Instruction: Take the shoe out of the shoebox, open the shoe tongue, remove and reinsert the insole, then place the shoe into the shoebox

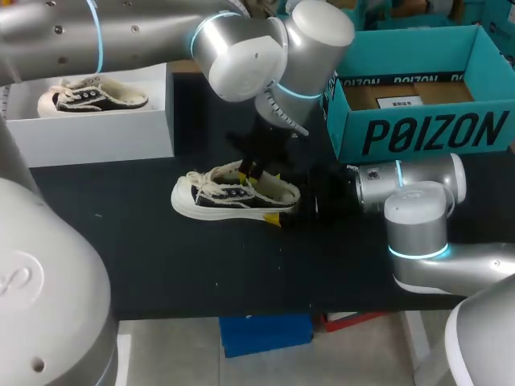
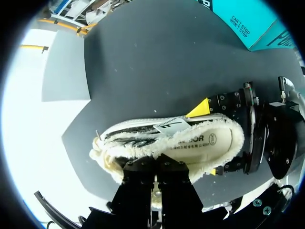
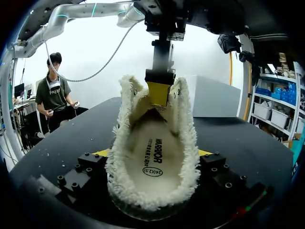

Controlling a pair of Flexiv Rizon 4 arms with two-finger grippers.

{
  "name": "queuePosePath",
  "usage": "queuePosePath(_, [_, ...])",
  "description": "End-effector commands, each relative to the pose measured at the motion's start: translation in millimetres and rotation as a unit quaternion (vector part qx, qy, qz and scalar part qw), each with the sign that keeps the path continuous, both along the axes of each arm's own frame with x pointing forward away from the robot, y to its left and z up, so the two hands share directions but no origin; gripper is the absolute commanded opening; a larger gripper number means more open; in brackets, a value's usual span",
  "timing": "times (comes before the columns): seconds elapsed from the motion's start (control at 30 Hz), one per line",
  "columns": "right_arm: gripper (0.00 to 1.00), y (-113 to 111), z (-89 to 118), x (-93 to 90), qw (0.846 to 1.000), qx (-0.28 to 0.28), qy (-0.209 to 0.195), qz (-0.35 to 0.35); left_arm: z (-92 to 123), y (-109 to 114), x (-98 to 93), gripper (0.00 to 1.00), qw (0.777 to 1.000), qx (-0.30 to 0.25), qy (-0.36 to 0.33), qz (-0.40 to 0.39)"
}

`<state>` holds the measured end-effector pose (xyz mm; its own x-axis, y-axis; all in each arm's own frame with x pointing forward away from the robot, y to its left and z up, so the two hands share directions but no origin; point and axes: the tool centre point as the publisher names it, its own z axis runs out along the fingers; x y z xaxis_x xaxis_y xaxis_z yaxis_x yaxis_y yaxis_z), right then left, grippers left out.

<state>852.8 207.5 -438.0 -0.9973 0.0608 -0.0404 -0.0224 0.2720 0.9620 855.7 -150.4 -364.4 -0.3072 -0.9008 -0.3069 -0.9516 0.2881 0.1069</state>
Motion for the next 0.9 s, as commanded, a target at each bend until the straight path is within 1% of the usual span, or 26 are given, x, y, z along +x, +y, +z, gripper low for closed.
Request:
queuePosePath(0.03, [0.0,3,-10,0.1,1.0,0.001,0.0,-0.001,13,14,-4.6,0.0,1.0,-0.019,-0.008,-0.003])
queuePosePath(0.4, [0.0,3,-10,0.1,1.0,0.001,0.0,-0.001,33,37,-7.4,0.0,0.998,-0.055,-0.03,0.005])
queuePosePath(0.63, [0.0,3,-10,0.1,1.0,0.001,0.0,-0.001,41,54,-9.8,0.0,0.995,-0.084,-0.047,0.014])
queuePosePath(0.83, [0.0,3,-10,0.1,1.0,0.001,0.0,-0.001,41,69,-8.7,0.0,0.993,-0.102,-0.059,0.021])
queuePosePath(0.9, [0.0,3,-10,0.1,1.0,0.001,0.0,-0.001,40,73,-8.5,0.0,0.991,-0.117,-0.066,0.02])
